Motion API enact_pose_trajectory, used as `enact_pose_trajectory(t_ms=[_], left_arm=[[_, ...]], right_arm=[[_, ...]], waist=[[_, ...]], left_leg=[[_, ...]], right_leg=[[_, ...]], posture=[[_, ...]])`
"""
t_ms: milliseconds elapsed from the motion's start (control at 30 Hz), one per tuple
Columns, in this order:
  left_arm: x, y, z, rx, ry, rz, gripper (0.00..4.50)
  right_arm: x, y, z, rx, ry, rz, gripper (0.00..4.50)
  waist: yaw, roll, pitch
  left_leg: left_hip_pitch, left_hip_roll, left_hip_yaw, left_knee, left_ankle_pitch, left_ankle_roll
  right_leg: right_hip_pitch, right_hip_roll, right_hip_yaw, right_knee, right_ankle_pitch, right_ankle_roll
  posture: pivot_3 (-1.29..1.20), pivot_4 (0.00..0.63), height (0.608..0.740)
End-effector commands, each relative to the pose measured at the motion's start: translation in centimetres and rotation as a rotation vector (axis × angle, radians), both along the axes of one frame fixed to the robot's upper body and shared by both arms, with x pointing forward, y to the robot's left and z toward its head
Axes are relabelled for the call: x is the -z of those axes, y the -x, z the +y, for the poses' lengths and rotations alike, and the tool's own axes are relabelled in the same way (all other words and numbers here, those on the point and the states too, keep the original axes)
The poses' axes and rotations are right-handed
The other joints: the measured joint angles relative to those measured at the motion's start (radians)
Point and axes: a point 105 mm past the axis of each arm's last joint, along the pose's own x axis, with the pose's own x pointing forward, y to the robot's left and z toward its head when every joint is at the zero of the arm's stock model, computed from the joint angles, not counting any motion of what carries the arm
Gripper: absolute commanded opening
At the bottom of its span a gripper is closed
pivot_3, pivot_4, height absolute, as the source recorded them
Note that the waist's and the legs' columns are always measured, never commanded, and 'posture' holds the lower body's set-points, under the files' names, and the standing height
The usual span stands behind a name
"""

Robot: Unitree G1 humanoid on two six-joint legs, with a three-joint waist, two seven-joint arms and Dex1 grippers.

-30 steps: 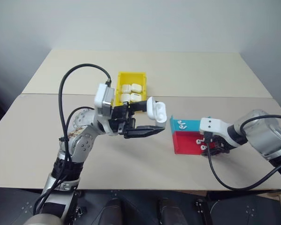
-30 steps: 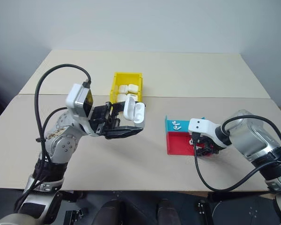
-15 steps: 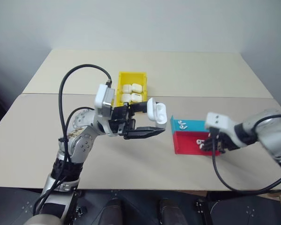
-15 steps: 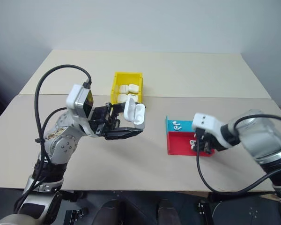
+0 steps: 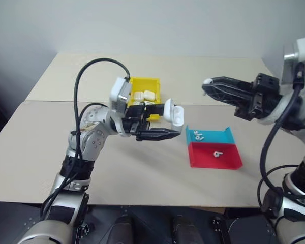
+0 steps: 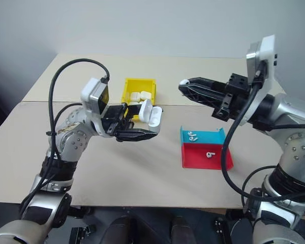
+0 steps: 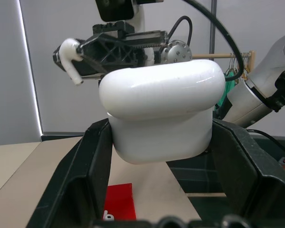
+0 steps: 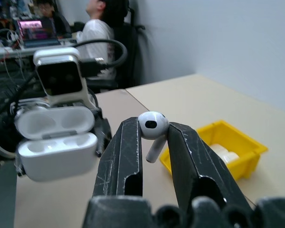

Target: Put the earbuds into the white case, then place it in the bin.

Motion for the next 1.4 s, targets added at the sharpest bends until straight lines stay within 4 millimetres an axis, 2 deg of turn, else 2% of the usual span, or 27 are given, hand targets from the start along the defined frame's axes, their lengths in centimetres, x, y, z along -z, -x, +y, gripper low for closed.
enact_pose_trajectory(t_ms=[33, 133, 300, 733, 1000, 1400], left_arm=[[-1.1, 0.2, -0.5, 0.029, 0.017, -0.049, 2.85], [-1.2, 0.1, -0.7, 0.035, 0.016, -0.062, 2.85], [-1.4, -0.1, -0.6, 0.027, 0.016, -0.070, 2.85], [-0.9, 0.1, -0.5, 0.022, 0.002, -0.066, 2.85], [-1.1, 0.1, -0.6, 0.017, 0.010, -0.072, 2.85], [-1.1, 0.1, -0.5, 0.012, 0.015, -0.079, 2.85]], right_arm=[[-0.6, 1.0, 1.9, -0.045, 0.003, -0.053, 0.62], [0.4, 1.1, 3.0, -0.066, 0.039, -0.031, 0.62], [0.8, 1.0, 3.3, -0.076, 0.053, -0.019, 0.62], [-0.5, 2.0, 3.0, -0.107, -0.012, -0.060, 0.62], [1.4, 1.6, 3.0, -0.067, 0.071, -0.023, 0.62], [2.3, 1.1, 3.3, -0.058, 0.137, -0.029, 0.62]], waist=[[-0.001, 0.000, 0.000], [-0.003, 0.000, 0.000], [-0.008, 0.000, 0.000], [-0.012, 0.000, 0.000], [-0.015, 0.000, 0.000], [-0.020, 0.000, 0.000]], left_leg=[[0.000, 0.000, 0.000, 0.000, 0.000, 0.000], [0.000, 0.000, 0.000, 0.000, 0.000, 0.000], [0.000, 0.000, 0.000, 0.000, 0.000, 0.000], [0.000, 0.000, 0.000, 0.000, 0.000, 0.000], [0.000, 0.000, 0.000, 0.000, 0.000, 0.001], [-0.001, 0.000, 0.000, 0.000, 0.000, 0.001]], right_leg=[[0.000, 0.000, 0.000, 0.000, 0.000, 0.000], [-0.001, 0.000, 0.000, 0.000, 0.000, 0.000], [-0.001, 0.000, 0.000, 0.000, 0.000, 0.000], [-0.001, 0.000, 0.000, 0.000, 0.000, 0.000], [-0.001, 0.000, 0.000, 0.000, 0.000, 0.000], [-0.001, 0.000, 0.000, 0.000, 0.000, 0.000]], posture=[[0.00, 0.150, 0.740], [0.00, 0.150, 0.740], [0.00, 0.150, 0.740], [0.00, 0.150, 0.740], [0.00, 0.150, 0.740], [0.00, 0.150, 0.740]])
